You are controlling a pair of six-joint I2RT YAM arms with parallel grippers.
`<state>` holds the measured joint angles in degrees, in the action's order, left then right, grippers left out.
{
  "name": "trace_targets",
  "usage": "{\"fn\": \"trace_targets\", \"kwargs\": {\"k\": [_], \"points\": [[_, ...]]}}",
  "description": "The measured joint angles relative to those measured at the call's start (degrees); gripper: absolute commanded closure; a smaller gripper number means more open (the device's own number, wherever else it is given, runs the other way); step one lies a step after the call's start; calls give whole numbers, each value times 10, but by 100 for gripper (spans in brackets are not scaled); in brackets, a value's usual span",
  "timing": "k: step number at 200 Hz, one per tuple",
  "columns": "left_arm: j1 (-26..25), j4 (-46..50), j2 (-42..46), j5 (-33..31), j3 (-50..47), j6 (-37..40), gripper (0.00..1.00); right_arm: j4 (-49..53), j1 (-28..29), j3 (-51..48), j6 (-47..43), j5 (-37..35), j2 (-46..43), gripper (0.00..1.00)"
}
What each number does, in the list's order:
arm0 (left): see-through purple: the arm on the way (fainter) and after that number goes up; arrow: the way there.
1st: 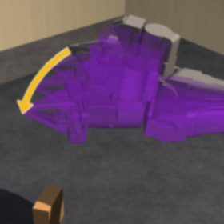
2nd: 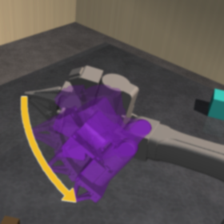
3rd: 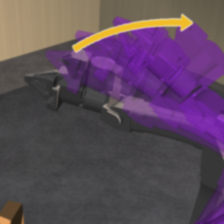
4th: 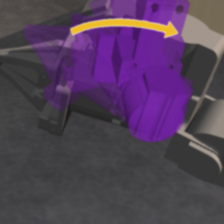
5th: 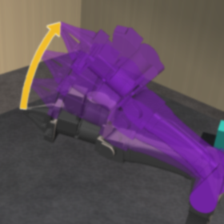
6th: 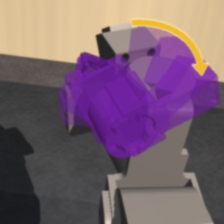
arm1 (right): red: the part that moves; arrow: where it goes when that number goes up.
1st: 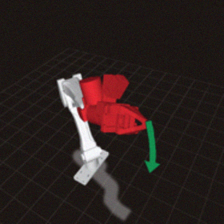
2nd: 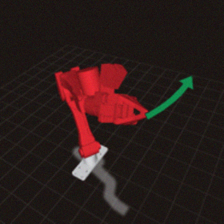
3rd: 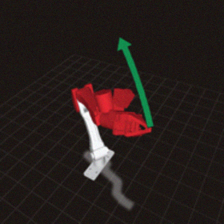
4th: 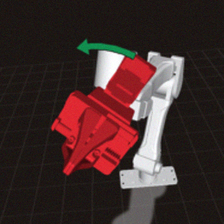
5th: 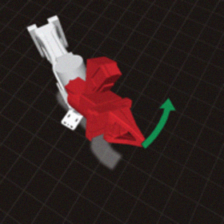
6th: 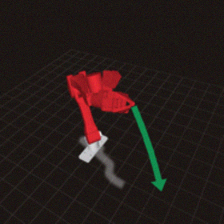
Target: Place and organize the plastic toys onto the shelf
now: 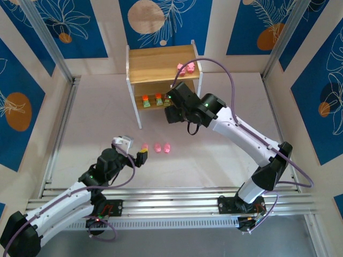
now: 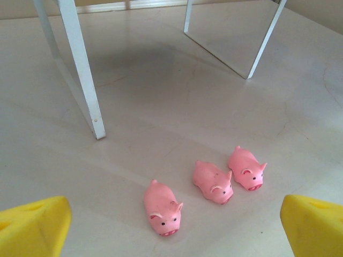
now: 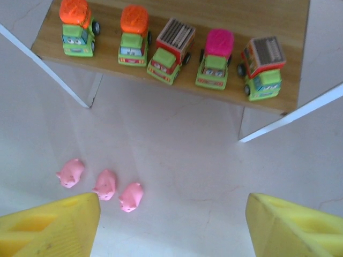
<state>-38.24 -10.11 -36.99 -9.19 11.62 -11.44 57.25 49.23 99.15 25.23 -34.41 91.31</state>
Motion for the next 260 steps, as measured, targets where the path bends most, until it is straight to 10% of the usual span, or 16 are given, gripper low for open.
{"fn": "trace_targets", "kwargs": {"k": [112, 260], "points": [[0, 0, 0, -3, 0, 0, 0, -52, 25, -119, 84, 13, 0, 0], [0, 0, 1, -10, 0, 0, 0, -134, 77, -204, 193, 40, 99, 35]]}}
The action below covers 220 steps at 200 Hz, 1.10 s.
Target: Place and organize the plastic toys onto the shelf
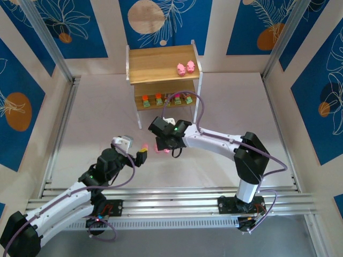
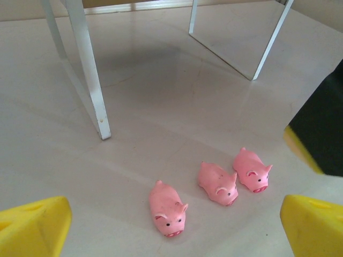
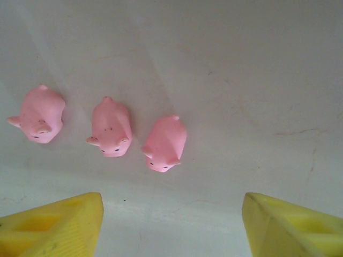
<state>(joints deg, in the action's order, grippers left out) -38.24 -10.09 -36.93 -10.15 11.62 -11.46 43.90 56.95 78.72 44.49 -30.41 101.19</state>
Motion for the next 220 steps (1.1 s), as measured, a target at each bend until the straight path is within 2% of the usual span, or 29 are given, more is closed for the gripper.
{"fn": "trace_targets", "kwargs": {"k": [83, 220], "points": [[0, 0, 1, -4, 0, 0, 0, -28, 1, 0, 11, 20, 49, 48], [0, 0, 1, -4, 0, 0, 0, -52, -11, -7, 11, 36, 89, 50]]}}
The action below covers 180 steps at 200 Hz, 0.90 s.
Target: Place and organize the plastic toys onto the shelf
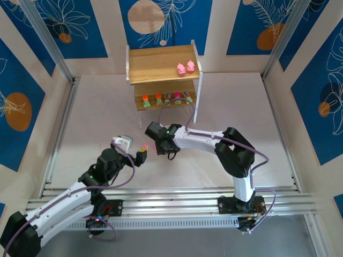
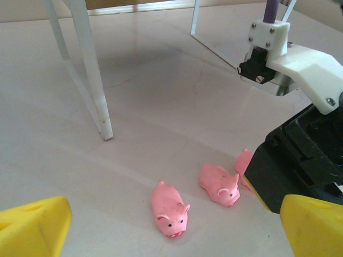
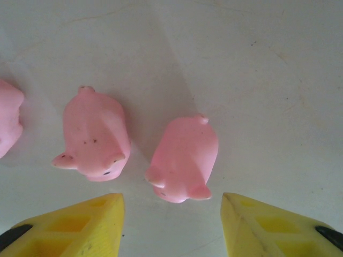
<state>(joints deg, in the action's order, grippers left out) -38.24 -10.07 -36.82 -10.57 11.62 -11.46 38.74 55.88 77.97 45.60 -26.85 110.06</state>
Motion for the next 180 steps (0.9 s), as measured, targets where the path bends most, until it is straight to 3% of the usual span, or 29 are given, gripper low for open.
{"fn": "trace_targets", "kwargs": {"k": [180], "points": [[0, 0, 0, 0, 0, 0, 0, 10, -21, 0, -38, -2, 23, 54]]}}
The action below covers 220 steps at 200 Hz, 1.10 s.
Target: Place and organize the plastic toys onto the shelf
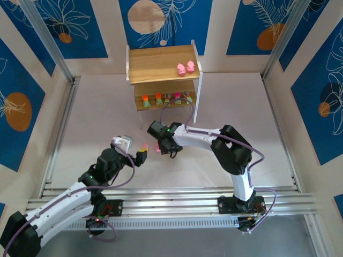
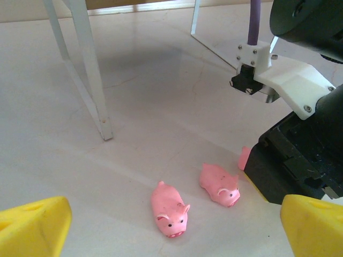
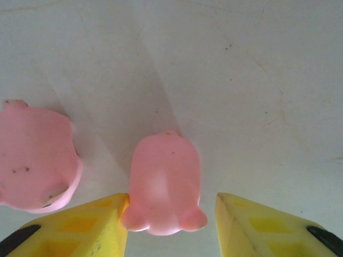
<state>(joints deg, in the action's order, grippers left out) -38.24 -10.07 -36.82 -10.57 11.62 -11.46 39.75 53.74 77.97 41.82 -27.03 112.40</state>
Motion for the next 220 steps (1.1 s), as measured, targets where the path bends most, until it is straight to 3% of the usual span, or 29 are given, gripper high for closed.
{"fn": "trace_targets", "kwargs": {"k": [220], "points": [[0, 0, 0, 0, 0, 0, 0, -7, -10, 17, -24, -1, 15, 56]]}}
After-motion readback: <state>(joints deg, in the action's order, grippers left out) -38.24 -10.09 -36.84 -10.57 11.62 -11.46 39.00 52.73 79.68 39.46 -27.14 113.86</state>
